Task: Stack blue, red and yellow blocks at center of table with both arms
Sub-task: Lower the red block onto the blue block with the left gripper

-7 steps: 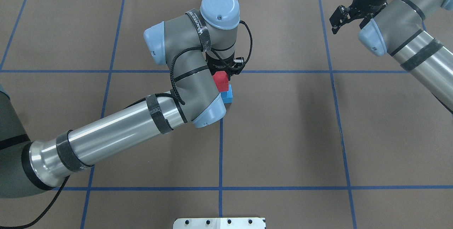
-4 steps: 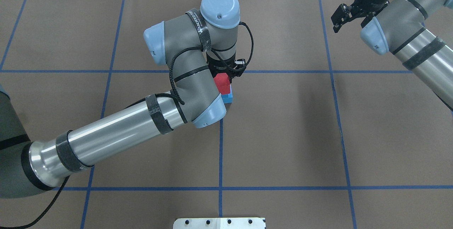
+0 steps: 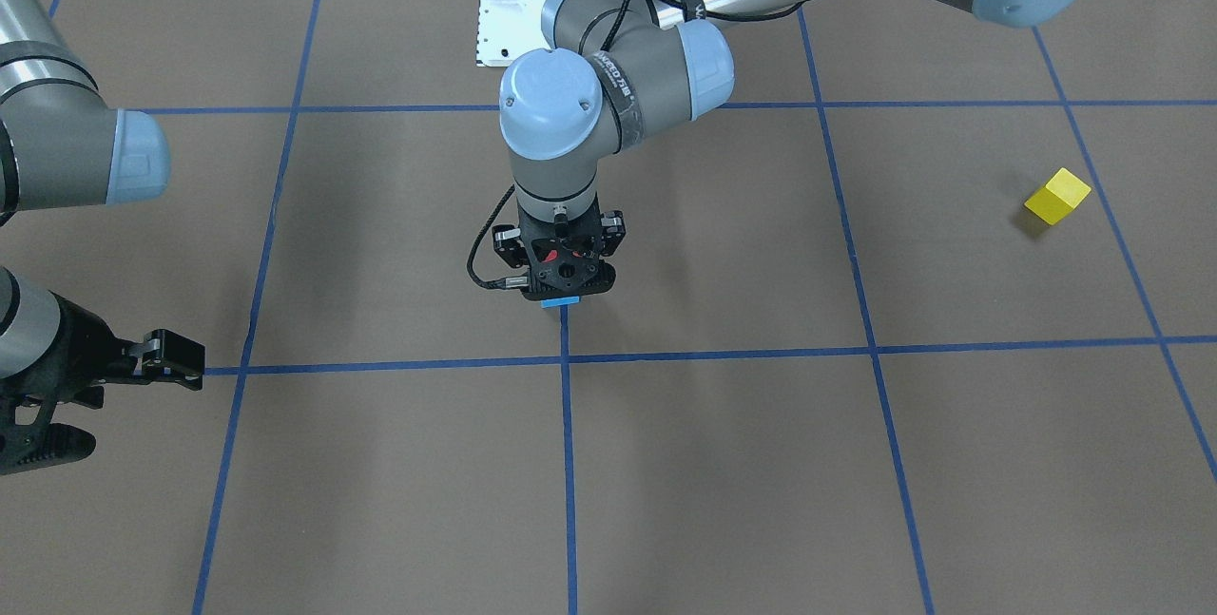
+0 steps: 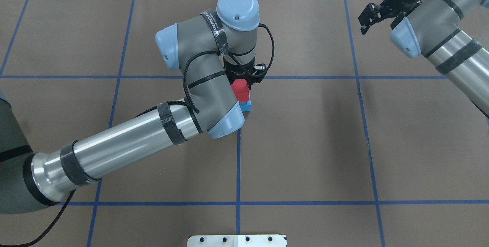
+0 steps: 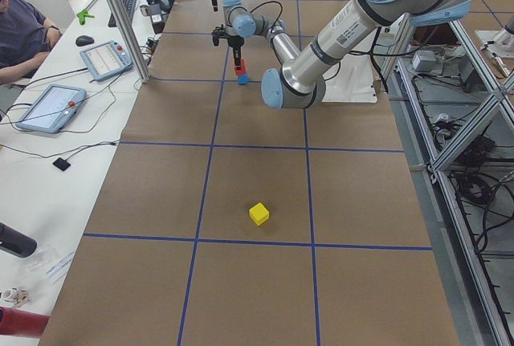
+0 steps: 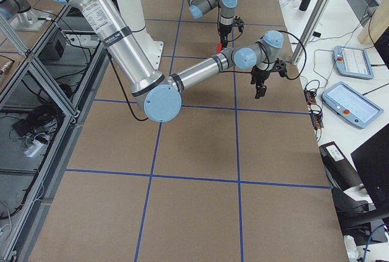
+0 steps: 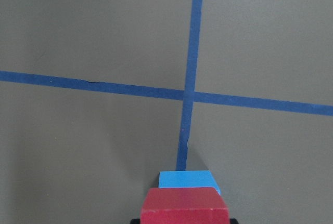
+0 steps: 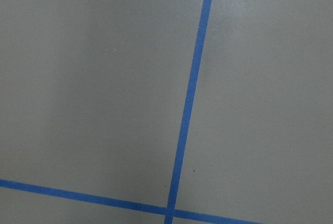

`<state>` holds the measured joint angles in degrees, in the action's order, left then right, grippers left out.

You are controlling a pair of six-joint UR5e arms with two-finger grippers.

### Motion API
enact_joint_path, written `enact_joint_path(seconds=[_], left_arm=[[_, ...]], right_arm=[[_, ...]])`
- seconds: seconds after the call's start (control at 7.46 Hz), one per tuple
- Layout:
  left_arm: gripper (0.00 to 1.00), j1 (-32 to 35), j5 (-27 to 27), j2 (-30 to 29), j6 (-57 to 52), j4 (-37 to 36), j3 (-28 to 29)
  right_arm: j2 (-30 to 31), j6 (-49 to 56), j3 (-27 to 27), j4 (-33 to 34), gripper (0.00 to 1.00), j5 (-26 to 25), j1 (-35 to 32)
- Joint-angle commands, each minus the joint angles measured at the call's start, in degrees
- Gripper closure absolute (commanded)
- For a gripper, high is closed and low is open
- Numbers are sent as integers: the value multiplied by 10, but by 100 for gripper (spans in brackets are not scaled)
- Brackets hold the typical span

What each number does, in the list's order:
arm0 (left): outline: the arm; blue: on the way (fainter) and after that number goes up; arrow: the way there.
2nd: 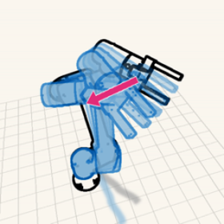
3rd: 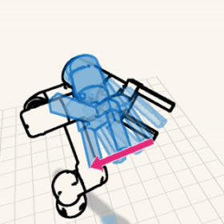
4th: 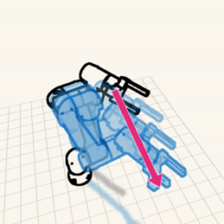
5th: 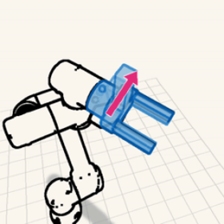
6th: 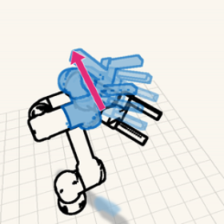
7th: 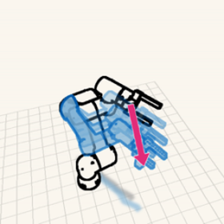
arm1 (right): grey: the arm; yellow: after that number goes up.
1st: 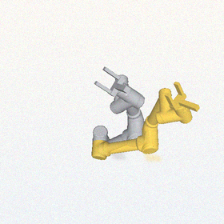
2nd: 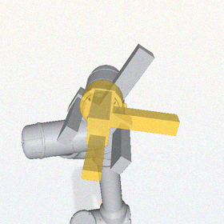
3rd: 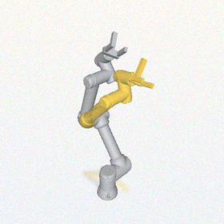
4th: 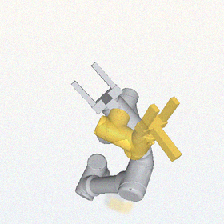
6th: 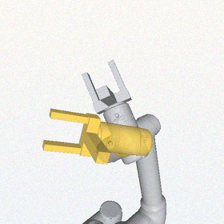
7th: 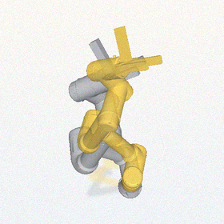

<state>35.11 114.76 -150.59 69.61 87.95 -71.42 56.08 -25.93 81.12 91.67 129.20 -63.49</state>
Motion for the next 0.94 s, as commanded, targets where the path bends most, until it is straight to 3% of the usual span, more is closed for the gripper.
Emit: enact_joint_path(seconds=[0.0,0.13,0.27,0.4,0.54,0.8], left_arm=[[100,-3,2,0,0,2,0],[100,-4,2,0,0,3,0],[93,-6,2,0,-1,4,0],[40,-5,2,0,-1,3,0],[1,-6,3,1,-1,1,-5],[1,-5,3,1,0,-2,-12]], right_arm=[[0,0,0,0,0,0,-1],[0,0,0,0,0,0,-1],[1,1,0,0,0,5,-3],[3,1,0,0,0,9,-7],[3,2,0,0,0,9,-8],[3,1,0,0,0,10,-8]])
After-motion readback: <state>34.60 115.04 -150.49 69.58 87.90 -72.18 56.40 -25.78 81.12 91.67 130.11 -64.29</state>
